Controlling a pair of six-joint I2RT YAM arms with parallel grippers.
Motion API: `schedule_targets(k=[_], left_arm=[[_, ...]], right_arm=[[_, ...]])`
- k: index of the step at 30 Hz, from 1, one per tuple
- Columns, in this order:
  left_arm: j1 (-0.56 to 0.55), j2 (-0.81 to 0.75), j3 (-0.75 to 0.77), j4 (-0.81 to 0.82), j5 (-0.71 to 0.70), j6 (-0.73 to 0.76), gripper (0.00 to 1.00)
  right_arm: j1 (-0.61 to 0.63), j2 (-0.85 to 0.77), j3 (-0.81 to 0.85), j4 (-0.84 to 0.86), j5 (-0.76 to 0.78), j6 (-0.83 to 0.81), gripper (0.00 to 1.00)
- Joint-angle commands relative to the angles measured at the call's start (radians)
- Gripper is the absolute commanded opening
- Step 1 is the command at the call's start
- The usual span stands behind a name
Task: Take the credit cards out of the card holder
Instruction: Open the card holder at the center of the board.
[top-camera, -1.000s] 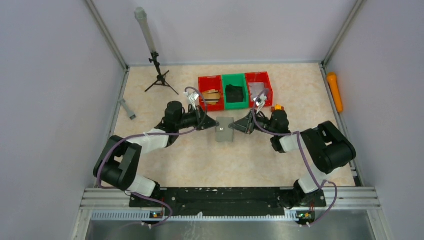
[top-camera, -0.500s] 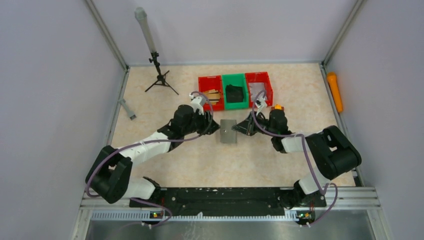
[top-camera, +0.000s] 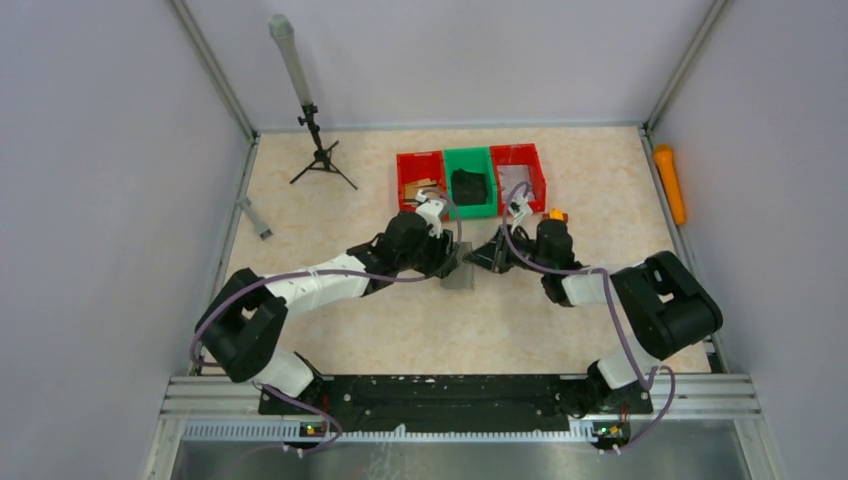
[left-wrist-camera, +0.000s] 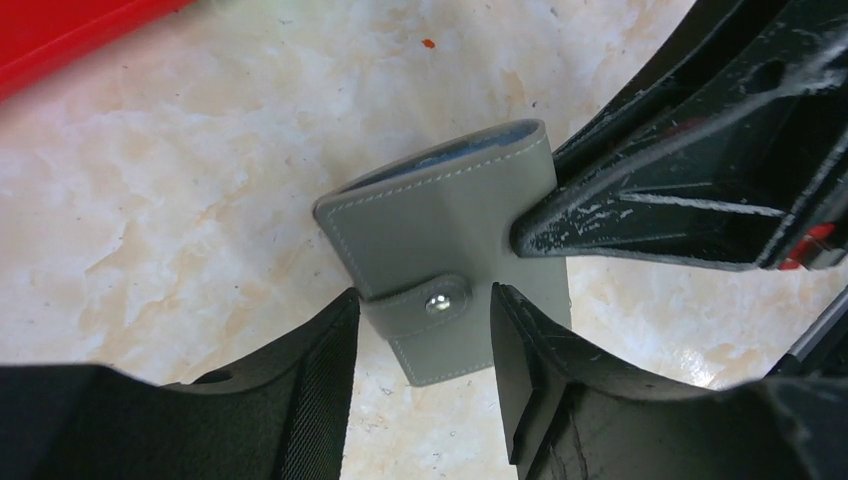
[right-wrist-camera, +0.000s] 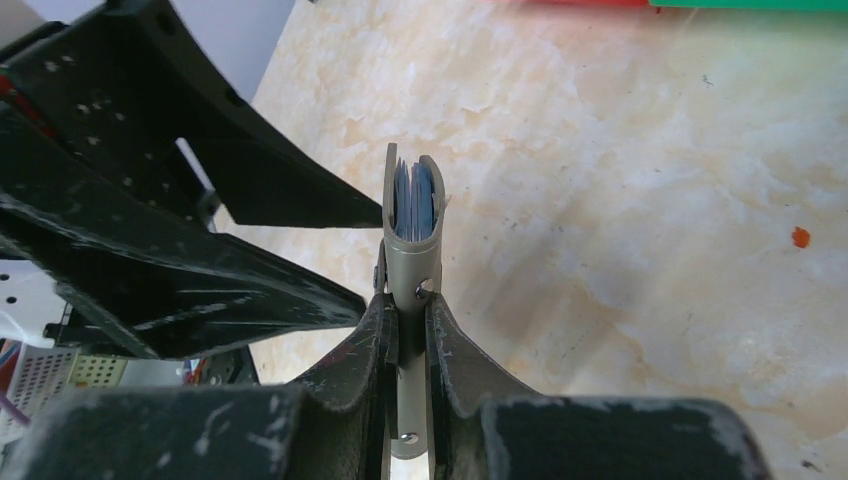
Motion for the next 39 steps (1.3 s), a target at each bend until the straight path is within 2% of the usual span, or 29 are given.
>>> schedule_targets(k=[1,8,16,23,31,39], left_arm=[[-0.021,0.04,0.064,-0.033,-0.008,0.027,0.54],[-0.03,0.082,0.098,-0.089,-0.068,0.028,0.53],[-0.044,0.169,0.21,-0.304,-0.415,-0.006,0.45],[-0.041,0.229,0.276,-0.425,-0.565,-0.07,0.41],[0.019,0.213,0.254,-0.417,-0.486,-0.103,0.36],[0.087,0.053,0.113,-0.234,-0.259,-0.101,0.36]], right_arm=[[0.021,-0.023,0.049,0.09,-0.044,0.003,0.03],[0.032,-0.02,0.056,0.084,-0.043,-0.005,0.03],[0.032,-0.038,0.066,-0.005,0.023,-0.049,0.03],[0.028,-0.083,0.068,-0.12,0.15,-0.095,0.02],[0.018,-0.081,0.065,-0.114,0.138,-0.094,0.01],[0.008,-0.083,0.061,-0.115,0.135,-0.088,0.01]])
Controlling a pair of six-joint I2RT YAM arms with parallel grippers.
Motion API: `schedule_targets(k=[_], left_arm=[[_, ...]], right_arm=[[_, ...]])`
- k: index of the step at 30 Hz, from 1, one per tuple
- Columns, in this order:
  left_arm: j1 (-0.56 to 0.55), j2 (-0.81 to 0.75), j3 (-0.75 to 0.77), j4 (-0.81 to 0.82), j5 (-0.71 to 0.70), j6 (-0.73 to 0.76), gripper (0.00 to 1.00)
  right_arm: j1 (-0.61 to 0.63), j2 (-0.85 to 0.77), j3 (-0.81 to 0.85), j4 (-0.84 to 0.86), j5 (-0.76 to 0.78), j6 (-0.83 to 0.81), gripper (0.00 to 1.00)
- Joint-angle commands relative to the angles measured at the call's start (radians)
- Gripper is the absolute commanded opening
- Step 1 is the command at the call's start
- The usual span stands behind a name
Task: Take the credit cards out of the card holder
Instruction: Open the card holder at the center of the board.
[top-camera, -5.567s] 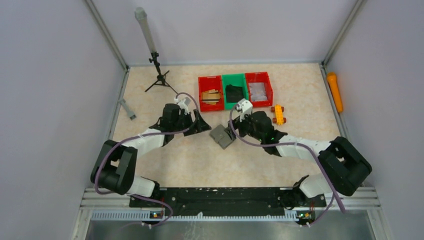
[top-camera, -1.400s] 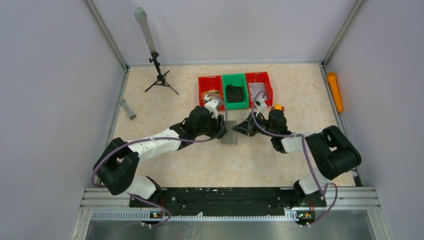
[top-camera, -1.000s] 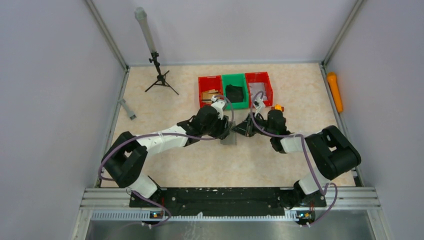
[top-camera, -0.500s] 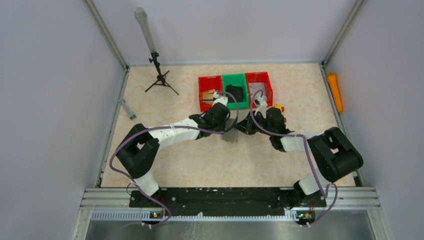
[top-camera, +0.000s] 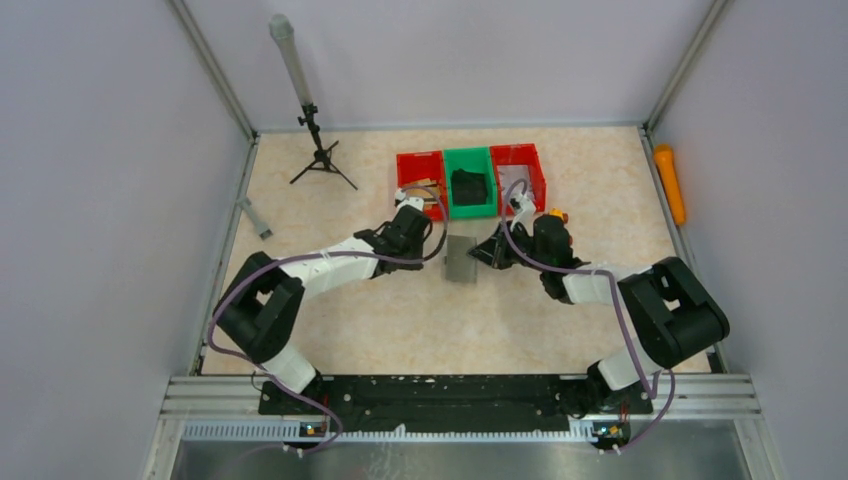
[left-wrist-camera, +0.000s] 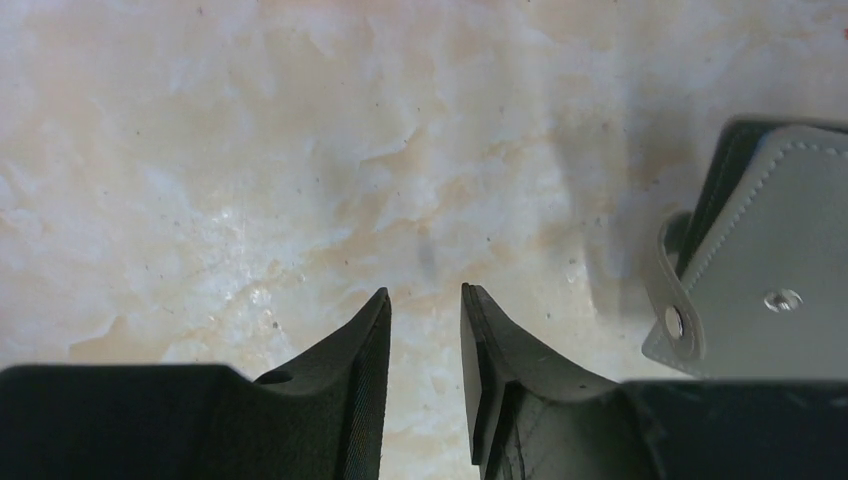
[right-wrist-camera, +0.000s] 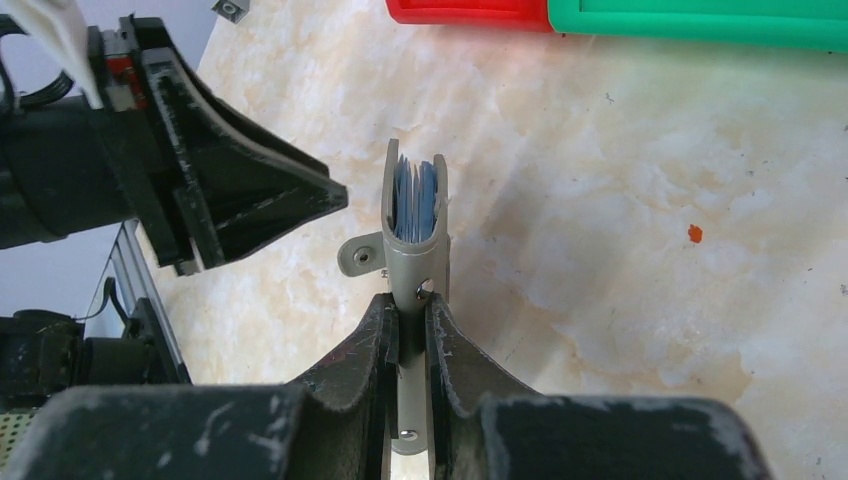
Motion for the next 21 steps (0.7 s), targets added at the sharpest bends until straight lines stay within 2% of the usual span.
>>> schedule_targets(k=[1,4,6,9,13,16,19,21], left_arm=[[0.056,-0.145,-0.083,0.156,0.177,-0.021,0.36],[0.112,-0.219,-0.188,0.296,0.397,-0.025,0.45],[0.124,-0.255,-0.238,0.393,0.517,0.0,0.59],[0.123,-0.252,-0.259,0.47,0.651,0.025,0.65],[0.122,-0.148,-0.185,0.407,0.711,0.027,0.73],[0.114,-0.098,-0.147,0.383,0.748,0.027,0.75],[0.1,-0.08,-0.132,0.372,0.754,0.038,0.74],[0.098,-0.073,-0.117,0.339,0.708,0.041,0.68]], right_arm=[[-0.009,-0.034,0.021,0.043,-0.008,-0.008,0.01],[-0.01,-0.033,0.02,0.044,-0.011,-0.004,0.01],[-0.01,-0.031,0.02,0.048,-0.014,-0.003,0.0],[-0.012,-0.026,0.021,0.055,-0.021,0.0,0.01],[-0.011,-0.017,0.023,0.065,-0.035,0.006,0.0],[-0.012,-0.015,0.023,0.069,-0.042,0.006,0.01],[-0.011,-0.009,0.023,0.078,-0.056,0.01,0.0],[-0.012,-0.004,0.023,0.087,-0.063,0.015,0.0]])
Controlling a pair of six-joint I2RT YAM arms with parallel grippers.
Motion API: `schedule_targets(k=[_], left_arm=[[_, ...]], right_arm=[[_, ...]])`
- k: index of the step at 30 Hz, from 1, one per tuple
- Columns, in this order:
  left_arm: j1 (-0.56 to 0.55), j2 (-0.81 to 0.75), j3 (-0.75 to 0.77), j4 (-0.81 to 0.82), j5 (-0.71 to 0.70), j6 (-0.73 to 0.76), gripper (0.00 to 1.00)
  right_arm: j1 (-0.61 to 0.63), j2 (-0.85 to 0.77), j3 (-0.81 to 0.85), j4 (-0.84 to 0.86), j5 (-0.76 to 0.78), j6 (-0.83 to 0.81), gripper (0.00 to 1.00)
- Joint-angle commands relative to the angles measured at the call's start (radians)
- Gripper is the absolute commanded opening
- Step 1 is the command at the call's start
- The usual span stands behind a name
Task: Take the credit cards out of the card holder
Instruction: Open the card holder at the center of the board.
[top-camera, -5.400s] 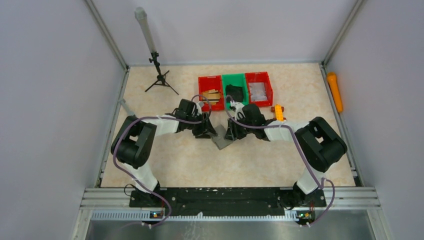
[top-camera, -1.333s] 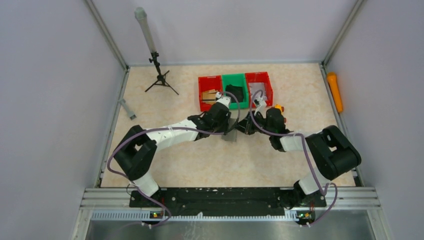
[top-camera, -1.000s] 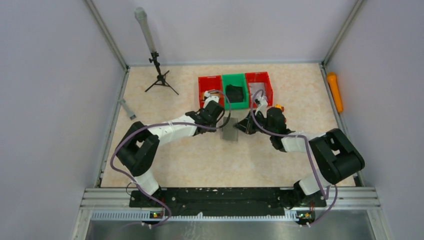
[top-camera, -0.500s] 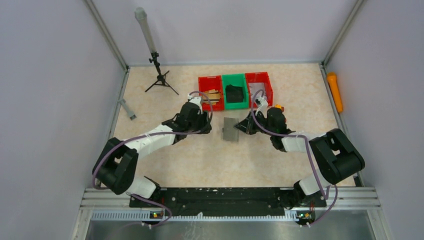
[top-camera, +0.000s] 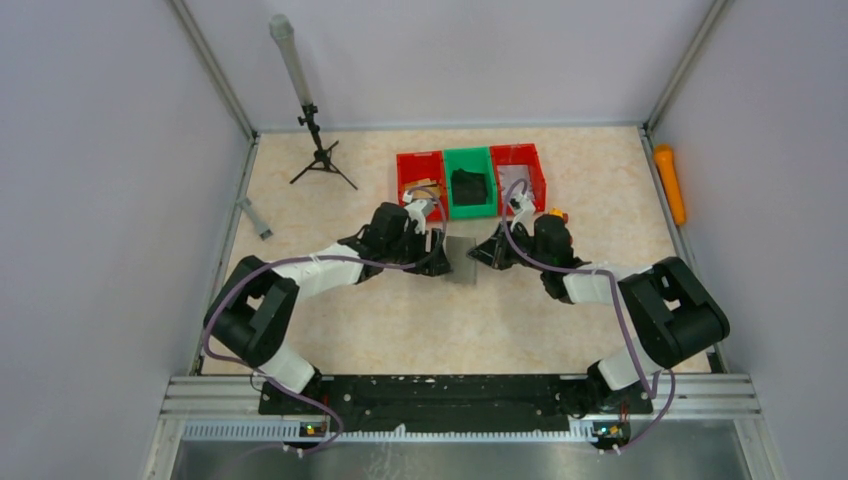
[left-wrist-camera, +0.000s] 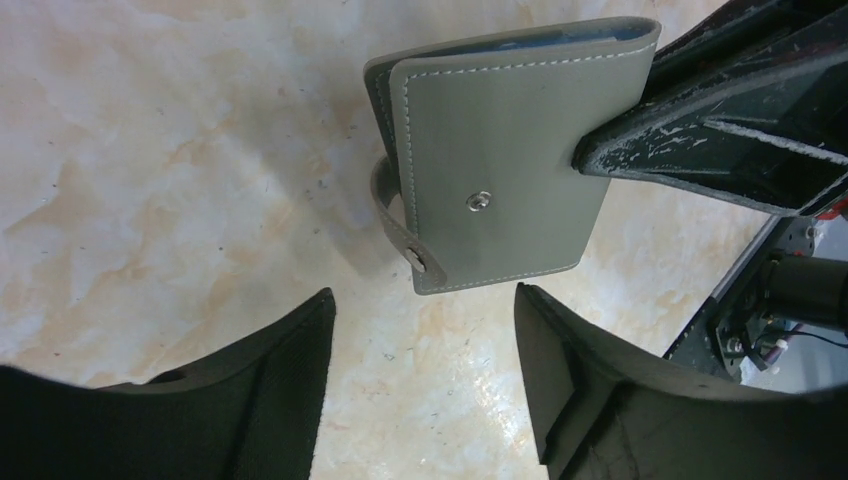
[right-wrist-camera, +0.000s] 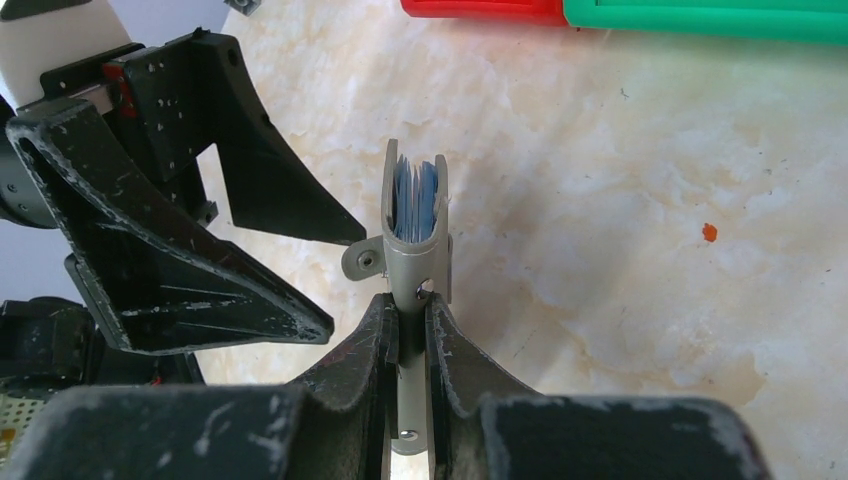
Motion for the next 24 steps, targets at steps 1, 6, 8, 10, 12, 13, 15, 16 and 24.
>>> schedule_targets(k=[1,6,8,10,12,13,15,16,24], left_arm=[[-0.012,0.012,0.066,-0.022,-0.016,0.023,0.65],[-0.012,0.025,0.082,-0.041,-0.052,0.022,0.47],[-0.011,0.025,0.085,-0.047,-0.074,0.022,0.41],[-0.012,0.025,0.088,-0.047,-0.093,0.023,0.31],[-0.012,0.031,0.092,-0.078,-0.099,0.023,0.15],[-0.011,0.035,0.097,-0.083,-0.1,0.025,0.08],[-0.012,0.042,0.106,-0.103,-0.107,0.029,0.0],[-0.011,0.042,0.106,-0.107,-0.11,0.031,0.0],[-0.011,0.032,0.105,-0.115,-0.129,0.034,0.0]], right_arm=[[-0.004,-0.002,0.023,0.09,-0.041,0.015,0.0],[-0.004,0.004,0.024,0.098,-0.052,0.019,0.01],[-0.004,0.007,0.024,0.098,-0.052,0.019,0.0],[-0.004,0.007,0.026,0.097,-0.053,0.017,0.0],[-0.004,0.006,0.027,0.09,-0.051,0.016,0.0],[-0.004,0.006,0.03,0.08,-0.045,0.014,0.01],[-0.005,0.009,0.04,0.032,-0.004,0.0,0.05],[-0.005,0.013,0.052,-0.007,0.023,-0.01,0.11],[-0.029,0.066,0.158,-0.343,0.24,-0.055,0.6]])
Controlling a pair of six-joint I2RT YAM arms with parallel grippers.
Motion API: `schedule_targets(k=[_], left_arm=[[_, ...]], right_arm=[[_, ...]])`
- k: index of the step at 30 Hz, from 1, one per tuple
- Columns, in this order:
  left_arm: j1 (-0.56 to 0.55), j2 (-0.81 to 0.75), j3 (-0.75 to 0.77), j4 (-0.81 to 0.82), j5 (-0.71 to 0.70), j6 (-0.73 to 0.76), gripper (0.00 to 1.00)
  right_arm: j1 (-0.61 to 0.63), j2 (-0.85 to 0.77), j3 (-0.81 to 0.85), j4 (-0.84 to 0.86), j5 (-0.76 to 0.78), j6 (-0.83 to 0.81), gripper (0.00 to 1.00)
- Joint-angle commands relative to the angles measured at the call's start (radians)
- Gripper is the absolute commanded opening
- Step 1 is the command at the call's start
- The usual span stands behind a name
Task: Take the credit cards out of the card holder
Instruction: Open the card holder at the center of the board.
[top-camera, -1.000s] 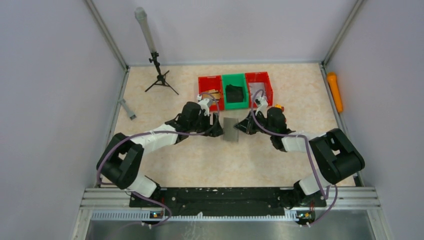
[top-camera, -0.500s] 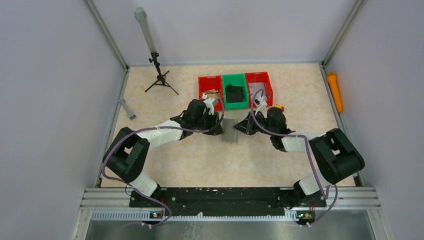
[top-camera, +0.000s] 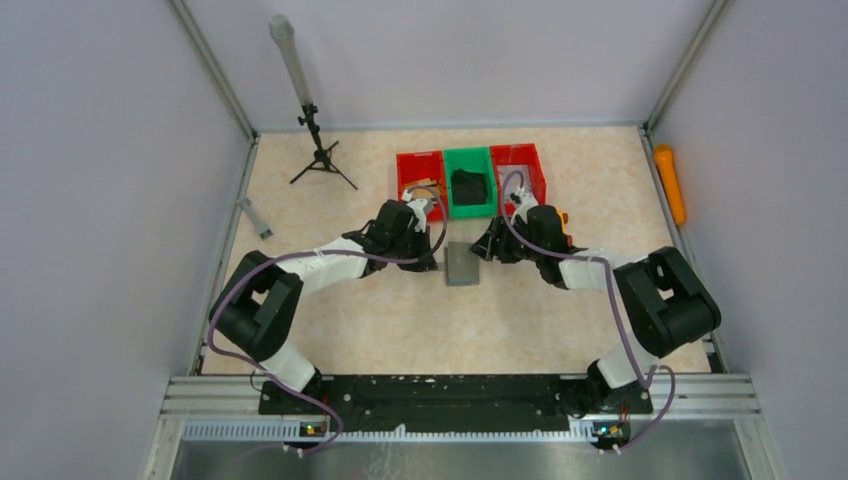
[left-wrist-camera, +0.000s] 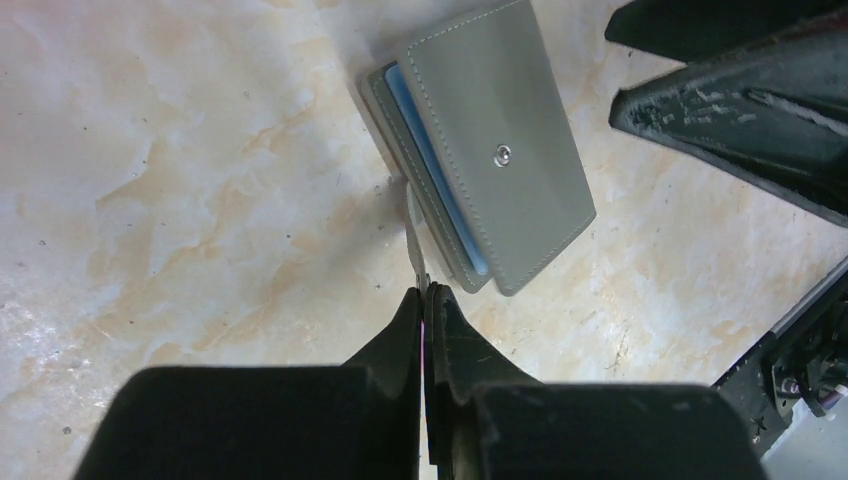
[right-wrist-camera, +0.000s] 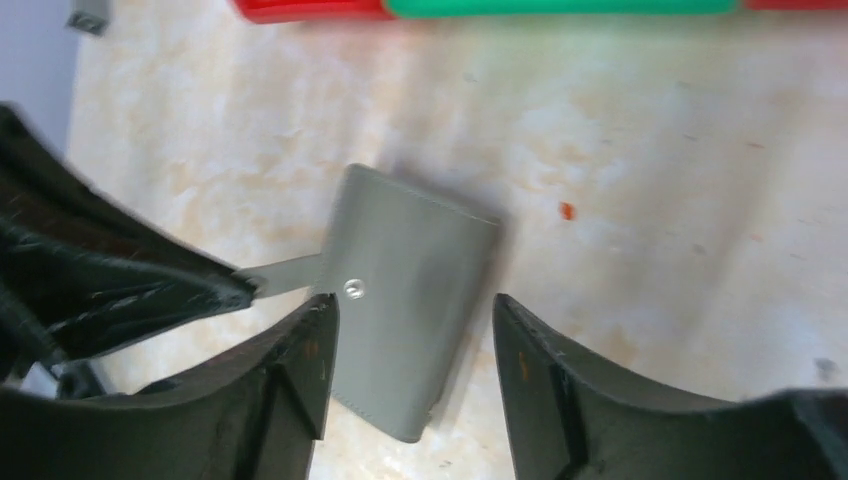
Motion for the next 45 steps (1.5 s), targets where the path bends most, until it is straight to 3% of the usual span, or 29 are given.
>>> schedule_targets(k=[1,4,7,10,17,28,40,45], left_arm=[[-0.001,-0.007,0.037,0.006,-0.007,0.015,0.0],[0.001,-0.005,0.036,0.026,0.059,0.009,0.0],[0.006,-0.031,0.001,0.136,0.205,-0.015,0.0],[0.011,-0.072,-0.032,0.206,0.263,-0.028,0.0],[0.014,-0.192,-0.115,0.271,0.206,-0.022,0.0],[0.018,-0.217,-0.125,0.271,0.184,-0.02,0.0],[0.018,-0.272,-0.159,0.272,0.096,-0.014,0.0],[0.02,-0.282,-0.164,0.273,0.087,-0.014,0.0]], right_arm=[[-0.013,0.007,0.064,-0.161,0.159,-0.035,0.66],[-0.013,-0.033,0.052,-0.162,0.189,-0.049,0.77],[-0.009,-0.088,0.004,-0.087,0.135,-0.06,0.79],[-0.006,-0.134,-0.041,0.007,0.073,-0.063,0.79],[0.002,-0.156,-0.075,0.114,-0.015,-0.06,0.79],[0.03,-0.134,-0.055,0.123,-0.067,-0.077,0.79],[0.124,-0.026,0.081,-0.111,0.036,-0.183,0.81],[0.138,0.006,0.124,-0.195,0.109,-0.206,0.72]])
